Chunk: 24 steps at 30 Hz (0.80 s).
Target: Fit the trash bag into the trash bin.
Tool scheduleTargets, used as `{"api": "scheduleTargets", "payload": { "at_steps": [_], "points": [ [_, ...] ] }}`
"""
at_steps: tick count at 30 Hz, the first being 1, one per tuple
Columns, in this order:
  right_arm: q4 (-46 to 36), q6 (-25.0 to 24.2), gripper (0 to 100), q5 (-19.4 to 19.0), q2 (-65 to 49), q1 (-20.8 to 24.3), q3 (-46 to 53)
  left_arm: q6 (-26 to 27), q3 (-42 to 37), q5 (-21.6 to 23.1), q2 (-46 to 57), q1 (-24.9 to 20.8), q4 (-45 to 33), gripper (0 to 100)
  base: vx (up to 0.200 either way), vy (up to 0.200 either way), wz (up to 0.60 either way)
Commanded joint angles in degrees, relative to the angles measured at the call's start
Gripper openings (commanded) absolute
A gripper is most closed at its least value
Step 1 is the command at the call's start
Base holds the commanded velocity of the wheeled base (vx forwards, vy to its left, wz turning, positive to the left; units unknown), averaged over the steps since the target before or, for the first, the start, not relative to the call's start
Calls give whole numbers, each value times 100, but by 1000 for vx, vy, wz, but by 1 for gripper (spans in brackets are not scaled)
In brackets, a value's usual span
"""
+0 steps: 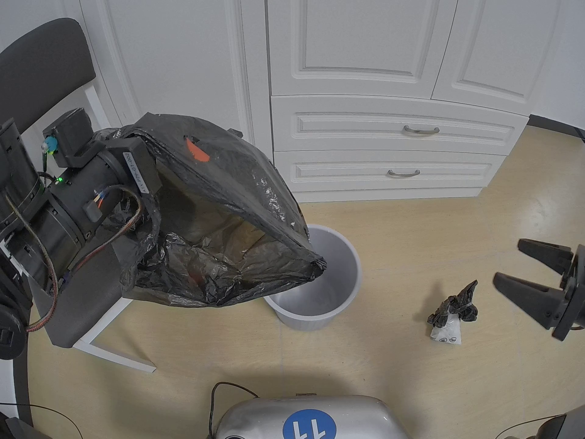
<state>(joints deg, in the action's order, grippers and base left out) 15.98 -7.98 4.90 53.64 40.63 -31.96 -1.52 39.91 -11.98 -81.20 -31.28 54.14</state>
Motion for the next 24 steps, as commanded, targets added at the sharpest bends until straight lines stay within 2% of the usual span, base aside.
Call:
{"api": "scheduleTargets", "payload": {
  "at_steps": [1, 3, 4, 5, 7, 11, 15, 20, 24],
  "points": [
    [564, -617, 100, 415, 1079, 991, -20, -59, 166, -190, -150, -282, 132, 0, 0, 0, 0],
    [872, -994, 100, 899, 1606, 1333, -29, -59, 192, -190, -159, -291, 132, 0, 0, 0, 0],
    [872, -994, 100, 899, 1606, 1333, -29, -59, 192, -190, -159, -291, 132, 0, 0, 0, 0],
    [1258, -1241, 100, 1277, 2107, 1544, -38, -59, 219, -190, -186, -282, 141, 0, 0, 0, 0],
    [1742, -1328, 100, 1619, 2599, 1703, -20, -59, 254, -199, -186, -282, 141, 0, 0, 0, 0],
    [2339, -1452, 100, 1962, 3162, 1922, 24, -67, 351, -208, -186, -264, 141, 0, 0, 0, 0],
    [2427, -1627, 100, 2164, 3469, 2098, -3, -67, 359, -217, -150, -282, 158, 0, 0, 0, 0],
    [2462, -1759, 100, 2173, 3794, 2098, -38, -67, 351, -225, -142, -238, 413, 0, 0, 0, 0],
    [2612, -2084, 100, 2208, 4313, 2098, -231, -50, 359, -480, -115, -238, 598, 0, 0, 0, 0]
  ]
}}
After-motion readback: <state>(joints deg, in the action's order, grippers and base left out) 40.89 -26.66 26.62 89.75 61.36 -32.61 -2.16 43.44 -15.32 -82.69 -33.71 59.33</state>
